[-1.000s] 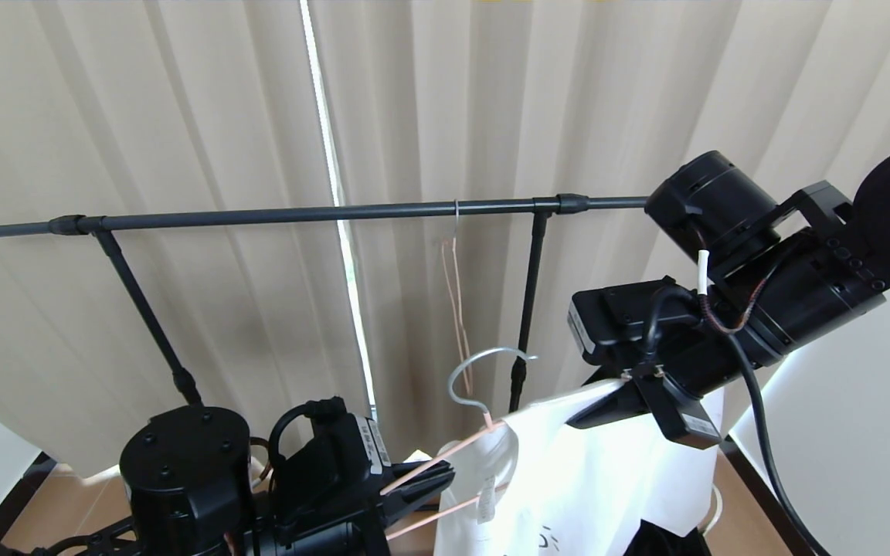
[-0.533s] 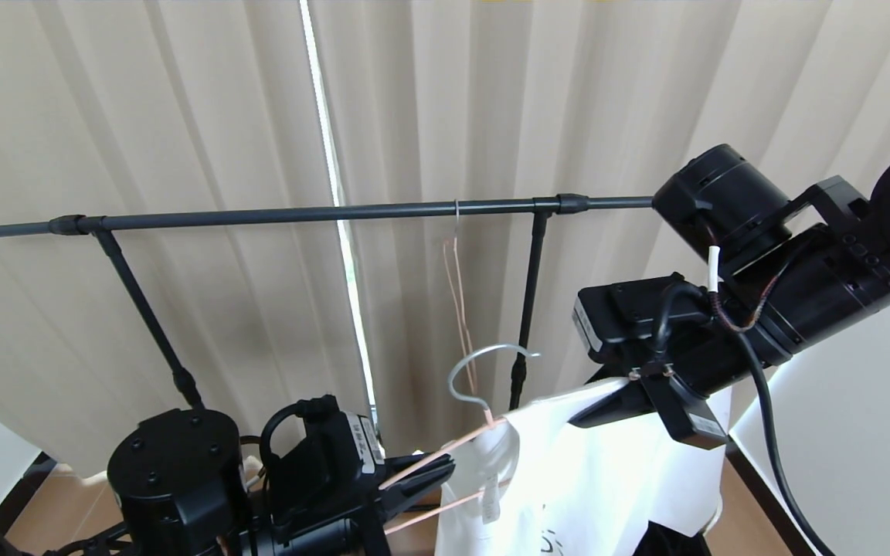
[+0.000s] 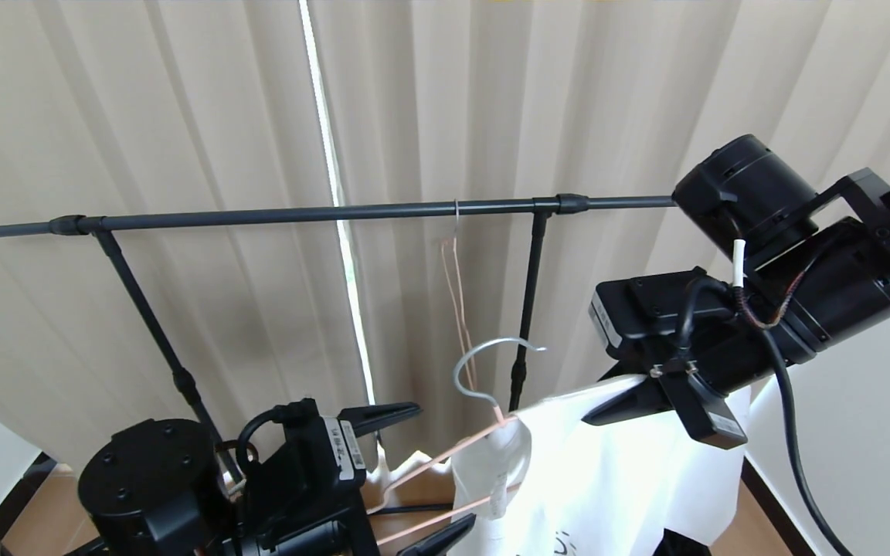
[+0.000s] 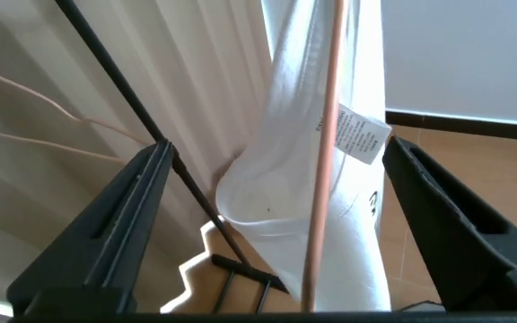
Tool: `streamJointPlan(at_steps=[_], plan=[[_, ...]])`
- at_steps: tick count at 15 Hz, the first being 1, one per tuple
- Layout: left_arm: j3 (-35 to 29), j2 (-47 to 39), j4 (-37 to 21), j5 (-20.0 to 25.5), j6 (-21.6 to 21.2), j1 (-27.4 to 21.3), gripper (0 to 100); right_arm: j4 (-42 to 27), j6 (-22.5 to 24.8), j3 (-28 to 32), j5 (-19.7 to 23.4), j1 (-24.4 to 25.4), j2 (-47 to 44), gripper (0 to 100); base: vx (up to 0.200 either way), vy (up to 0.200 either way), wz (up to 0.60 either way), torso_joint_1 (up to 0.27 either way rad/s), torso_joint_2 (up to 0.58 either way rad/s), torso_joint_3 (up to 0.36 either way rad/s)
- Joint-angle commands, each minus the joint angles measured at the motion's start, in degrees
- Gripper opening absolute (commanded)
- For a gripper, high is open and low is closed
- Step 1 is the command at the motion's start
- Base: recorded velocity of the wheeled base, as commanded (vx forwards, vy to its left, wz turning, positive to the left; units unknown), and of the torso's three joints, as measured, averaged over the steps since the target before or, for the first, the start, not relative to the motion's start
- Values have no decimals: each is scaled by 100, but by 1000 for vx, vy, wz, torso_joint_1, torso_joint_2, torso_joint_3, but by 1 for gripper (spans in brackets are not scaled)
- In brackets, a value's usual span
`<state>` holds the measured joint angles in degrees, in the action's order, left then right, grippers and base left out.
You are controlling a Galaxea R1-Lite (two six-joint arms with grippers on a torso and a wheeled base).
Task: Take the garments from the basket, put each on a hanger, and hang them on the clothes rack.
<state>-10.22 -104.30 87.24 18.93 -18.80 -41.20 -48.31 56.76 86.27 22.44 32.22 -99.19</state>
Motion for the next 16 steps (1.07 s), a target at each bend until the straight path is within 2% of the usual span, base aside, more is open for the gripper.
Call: streamJointPlan(at_steps=[1, 3, 5, 9, 11, 13, 14, 16], plan=[[239, -11, 180, -4, 17, 95, 100, 6, -7, -14, 6, -14, 111, 0, 0, 0, 0, 0, 0, 0], [661, 24, 276, -4, 236, 157, 100, 32, -244, 4, -56, -40, 172, 0, 0, 0, 0, 0, 0, 0], [1022, 68, 276, -12, 307, 209, 100, 50, -411, 179, -355, -75, 181, 0, 0, 0, 0, 0, 0, 0], [1022, 209, 276, -39, 377, 649, 100, 50, -429, 373, -592, -75, 181, 0, 0, 0, 0, 0, 0, 0], [1022, 560, 276, -39, 966, 1044, 100, 59, -561, 443, -979, -75, 199, 0, 0, 0, 0, 0, 0, 0], [1022, 806, 276, -83, 1686, 1246, 100, 67, -1194, 496, -1313, 56, 260, 0, 0, 0, 0, 0, 0, 0], [1022, 815, 276, -241, 2064, 1290, 100, 111, -1484, 513, -1673, 232, 295, 0, 0, 0, 0, 0, 0, 0], [1022, 683, 276, -821, 2284, 1255, 100, 349, -1677, 496, -2227, 364, 331, 0, 0, 0, 0, 0, 0, 0]])
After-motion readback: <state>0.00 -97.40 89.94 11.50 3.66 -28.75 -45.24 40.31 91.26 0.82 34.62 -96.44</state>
